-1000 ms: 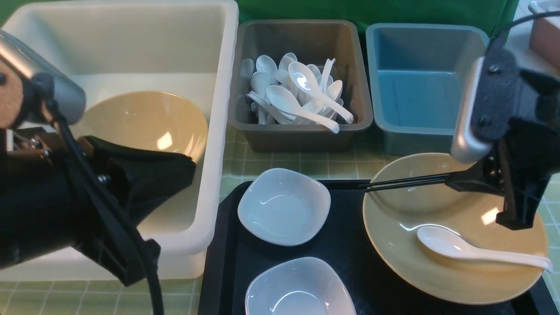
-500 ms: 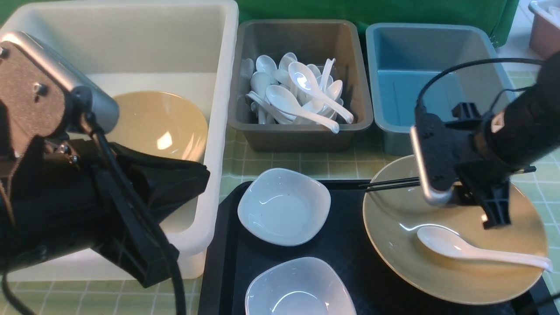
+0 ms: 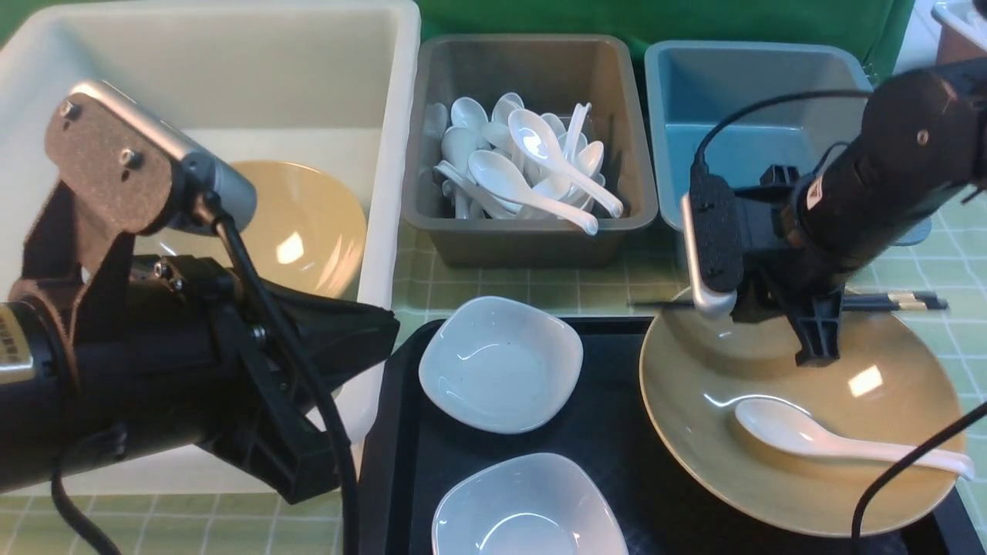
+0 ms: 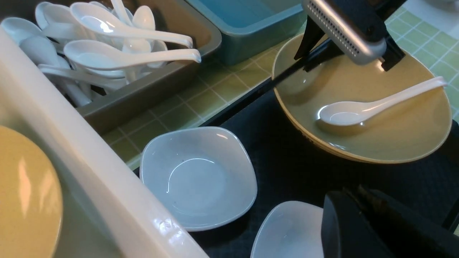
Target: On green table put chopsticks spoon bowls plates into blue grey white boxes.
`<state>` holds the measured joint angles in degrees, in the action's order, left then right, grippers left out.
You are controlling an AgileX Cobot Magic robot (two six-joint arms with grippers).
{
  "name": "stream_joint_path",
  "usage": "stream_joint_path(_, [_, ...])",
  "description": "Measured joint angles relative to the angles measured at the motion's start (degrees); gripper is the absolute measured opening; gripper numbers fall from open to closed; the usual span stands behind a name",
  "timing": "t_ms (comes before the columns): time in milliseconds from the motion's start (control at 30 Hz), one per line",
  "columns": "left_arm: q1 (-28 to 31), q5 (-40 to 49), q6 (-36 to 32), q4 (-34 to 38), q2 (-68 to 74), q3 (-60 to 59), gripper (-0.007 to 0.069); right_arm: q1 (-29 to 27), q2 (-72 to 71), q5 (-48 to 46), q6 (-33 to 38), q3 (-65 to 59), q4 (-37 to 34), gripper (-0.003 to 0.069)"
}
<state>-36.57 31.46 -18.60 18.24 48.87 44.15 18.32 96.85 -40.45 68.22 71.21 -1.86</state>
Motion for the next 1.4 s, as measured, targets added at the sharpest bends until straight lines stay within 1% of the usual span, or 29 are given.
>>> stream_joint_path(133, [0.0, -0.05, 0.0, 0.06, 0.3, 0.0, -0.0001, 0.0, 0.0, -4.65, -0.63, 2.95, 0.0, 0.0106])
stream_joint_path(167, [0.0, -0.22, 0.0, 0.06, 0.72, 0.0, -0.0001, 0.0, 0.05, -6.99, -1.4, 4.46, 0.0, 0.0106])
stream_joint_path(300, [0.0, -0.35, -0.02, 0.11, 1.64, 0.0, -0.0001, -0.33, 0.18, -10.32, -5.51, 8.05, 0.0, 0.0106])
stream_joint_path(333, [0.0, -0.99, -0.02, 0.16, 2.05, 0.0, -0.0001, -1.41, 0.64, -11.17, -9.24, 11.02, -0.21, 0.0106])
stream_joint_path(367, [0.0, -1.1, -0.02, 0.16, 2.18, 0.0, -0.0001, -1.58, 0.72, -11.3, -10.33, 11.41, -0.27, 0.0106])
stream_joint_path(500, [0.0, -4.81, -0.13, 0.36, 3.4, 0.0, -0.0001, -6.71, 4.65, -10.2, -24.73, 21.69, -0.41, 0.0106])
stream_joint_path(567, [0.0, -8.1, -0.26, 0.85, 4.13, 0.0, -0.0001, -9.25, 7.94, -4.99, -33.34, 25.75, -0.3, 0.0106])
stream_joint_path(633, [0.0, -10.32, -0.26, 1.77, 4.71, 0.0, -0.0001, -10.78, 10.05, 0.89, -40.9, 27.15, -0.19, 0.0106])
stream_joint_path(700, [0.0, -12.52, -0.26, 2.94, 5.28, 0.0, -0.0001, -11.78, 12.32, 9.35, -48.75, 27.41, -0.19, 0.0106])
stream_joint_path(767, [0.0, -13.56, -0.26, 4.13, 5.73, 0.0, -0.0001, -12.48, 14.58, 15.79, -54.78, 27.57, -0.19, 0.0104])
stream_joint_path(833, [0.0, -13.81, -0.26, 4.97, 6.33, 0.0, -0.0001, -12.99, 17.26, 23.55, -60.77, 27.57, -0.19, 0.0088])
stream_joint_path(867, [0.0, -13.81, -0.26, 5.19, 6.58, 0.0, -0.0001, -13.13, 18.19, 25.72, -62.45, 27.57, -0.24, 0.0092])
stream_joint_path(900, [0.0, -13.67, -0.26, 5.4, 6.91, 0.0, -0.0001, -13.26, 19.54, 28.29, -64.23, 27.57, -0.24, 0.0104])
stream_joint_path(967, [0.0, -13.02, -0.26, 5.54, 7.39, 0.0, -0.0001, -13.33, 21.67, 30.31, -65.69, 27.57, -0.24, 0.015])
stream_joint_path(1067, [0.0, -11.76, -0.26, 5.59, 7.92, 0.0, -0.0001, -13.4, 24.12, 29.36, -66.39, 27.57, -0.24, 0.0243])
stream_joint_path(1133, [0.0, -10.76, -0.26, 5.59, 8.14, 0.0, -0.0001, -13.42, 25.38, 26.2, -66.6, 27.57, -0.24, 0.0339])
stream_joint_path(1167, [0.0, -10.58, -0.26, 5.59, 8.13, 0.0, -0.0001, -13.42, 25.44, 25.85, -66.6, 27.57, -0.24, 0.0339])
stream_joint_path(1200, [0.0, -10.36, -0.26, 5.59, 8.15, 0.0, -0.0001, -13.54, 25.56, 23.42, -66.65, 27.57, -0.24, 0.04])
stream_joint_path(1300, [0.0, -10.18, -0.26, 5.59, 8.19, 0.0, -0.0001, -13.8, 24.33, 18.82, -66.67, 27.57, -0.24, 0.0485])
stream_joint_path(1400, [0.0, -10.11, -0.26, 5.59, 8.19, 0.0, -0.0001, -13.8, 20.83, 13.2, -66.2, 27.57, -0.24, 0.0519])
